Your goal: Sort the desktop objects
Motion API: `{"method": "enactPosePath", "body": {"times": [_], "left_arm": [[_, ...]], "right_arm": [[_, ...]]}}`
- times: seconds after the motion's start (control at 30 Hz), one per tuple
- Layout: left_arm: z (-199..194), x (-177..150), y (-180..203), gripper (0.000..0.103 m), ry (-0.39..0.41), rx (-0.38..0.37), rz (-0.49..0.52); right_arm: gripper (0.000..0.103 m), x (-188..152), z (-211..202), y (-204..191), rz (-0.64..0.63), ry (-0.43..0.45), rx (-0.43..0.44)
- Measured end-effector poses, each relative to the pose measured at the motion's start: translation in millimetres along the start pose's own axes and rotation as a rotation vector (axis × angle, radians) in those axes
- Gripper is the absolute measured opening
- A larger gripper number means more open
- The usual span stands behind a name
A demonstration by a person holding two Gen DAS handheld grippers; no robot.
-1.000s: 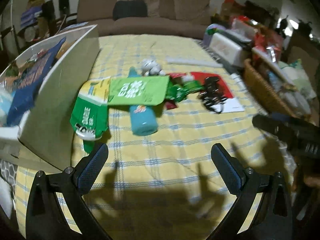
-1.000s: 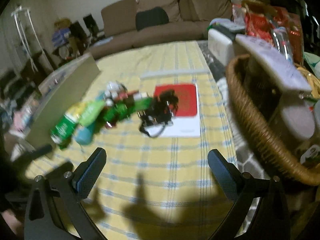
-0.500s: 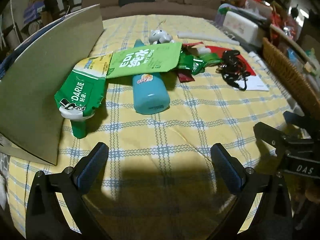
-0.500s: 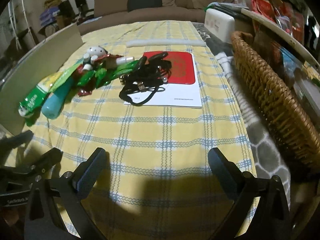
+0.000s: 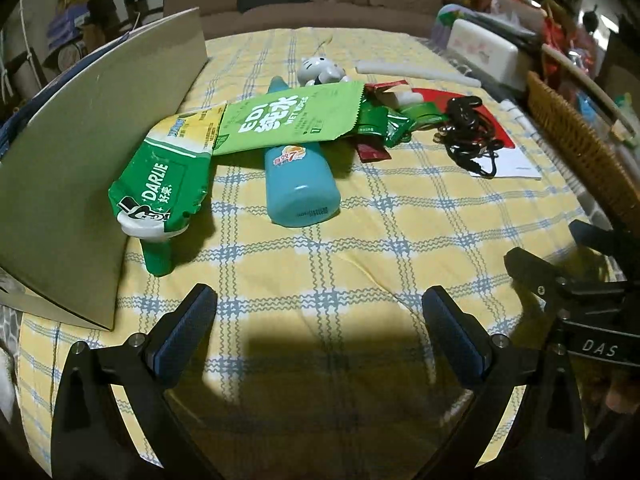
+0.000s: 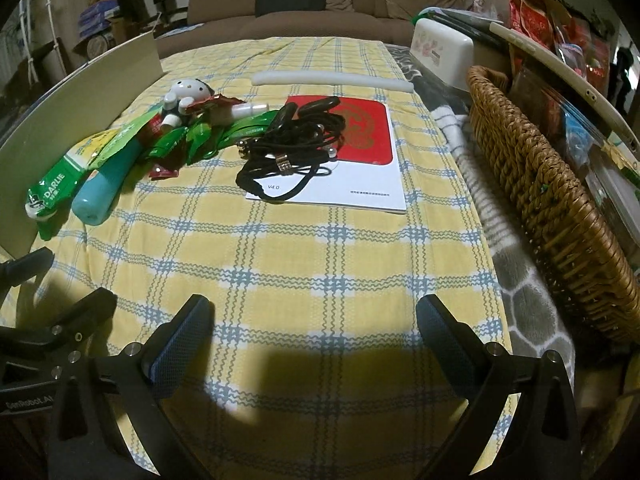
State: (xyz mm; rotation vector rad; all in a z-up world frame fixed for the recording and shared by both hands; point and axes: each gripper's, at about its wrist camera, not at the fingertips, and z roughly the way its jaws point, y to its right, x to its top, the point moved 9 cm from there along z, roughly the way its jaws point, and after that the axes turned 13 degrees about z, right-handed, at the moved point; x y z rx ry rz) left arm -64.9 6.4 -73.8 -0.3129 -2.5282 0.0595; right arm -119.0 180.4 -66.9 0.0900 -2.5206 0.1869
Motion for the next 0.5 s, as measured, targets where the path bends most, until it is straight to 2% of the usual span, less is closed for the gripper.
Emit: {"method": "enactPosePath", "body": {"times": [0.5], "left_arm": [[-0.8, -0.3, -1.5, 0.103, 0.001, 0.002, 0.001]], "right_arm": [[0.103, 0.0, 0.0, -0.2, 0.0, 0.0, 0.0]]}}
